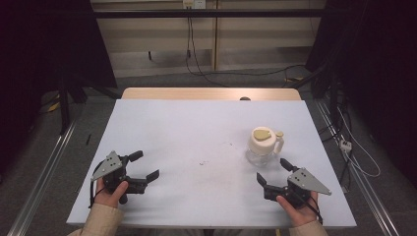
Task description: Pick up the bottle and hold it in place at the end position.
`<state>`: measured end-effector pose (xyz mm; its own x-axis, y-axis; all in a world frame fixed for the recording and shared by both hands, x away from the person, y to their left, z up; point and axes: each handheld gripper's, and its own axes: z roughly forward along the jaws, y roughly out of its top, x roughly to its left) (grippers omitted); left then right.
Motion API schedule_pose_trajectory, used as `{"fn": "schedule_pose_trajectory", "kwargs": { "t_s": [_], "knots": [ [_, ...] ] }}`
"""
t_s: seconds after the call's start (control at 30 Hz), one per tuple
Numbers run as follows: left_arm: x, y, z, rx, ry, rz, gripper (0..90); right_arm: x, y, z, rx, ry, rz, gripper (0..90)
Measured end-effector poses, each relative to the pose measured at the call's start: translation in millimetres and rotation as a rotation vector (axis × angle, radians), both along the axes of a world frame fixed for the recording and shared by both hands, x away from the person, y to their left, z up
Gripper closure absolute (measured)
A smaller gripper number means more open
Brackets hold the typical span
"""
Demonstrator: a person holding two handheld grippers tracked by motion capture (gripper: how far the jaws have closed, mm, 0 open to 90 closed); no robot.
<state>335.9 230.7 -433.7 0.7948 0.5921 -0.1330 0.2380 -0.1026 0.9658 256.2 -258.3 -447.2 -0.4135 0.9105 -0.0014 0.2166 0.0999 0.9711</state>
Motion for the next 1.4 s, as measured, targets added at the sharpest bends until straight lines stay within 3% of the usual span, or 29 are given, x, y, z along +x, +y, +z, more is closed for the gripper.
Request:
{"fn": "schedule_pose_trajectory", "kwargs": {
  "t_s": [0.47,0.67,0.83,0.97,1.07,1.3,1.4],
  "knots": [
    [0.9,-1.9,1.5,-0.006,-0.011,0.004,2.9,3.0,-1.9,1.2,-0.016,0.009,-0.021,5.5],
    [3.0,-5.1,0.8,-0.004,-0.01,-0.003,3.0,8.4,-4.7,6.1,-0.016,0.015,-0.064,4.8],
    [3.1,-6.7,1.4,-0.007,-0.013,-0.007,3.0,21.8,-0.5,5.8,-0.043,0.049,-0.076,3.6],
    [3.8,-8.3,1.8,-0.02,-0.01,-0.001,3.1,34.9,1.4,3.9,-0.025,0.084,-0.1,3.0],
    [3.7,-8.0,1.9,-0.02,-0.011,-0.002,3.1,46.0,3.9,2.0,-0.038,0.115,-0.117,3.6],
    [1.9,-8.2,1.2,-0.018,-0.001,-0.017,3.1,63.6,5.6,0.0,0.011,0.135,-0.143,4.9],
    [1.9,-8.1,0.7,-0.018,0.001,-0.018,3.1,69.3,8.2,-1.0,0.008,0.147,-0.146,5.4]
  ]
}}
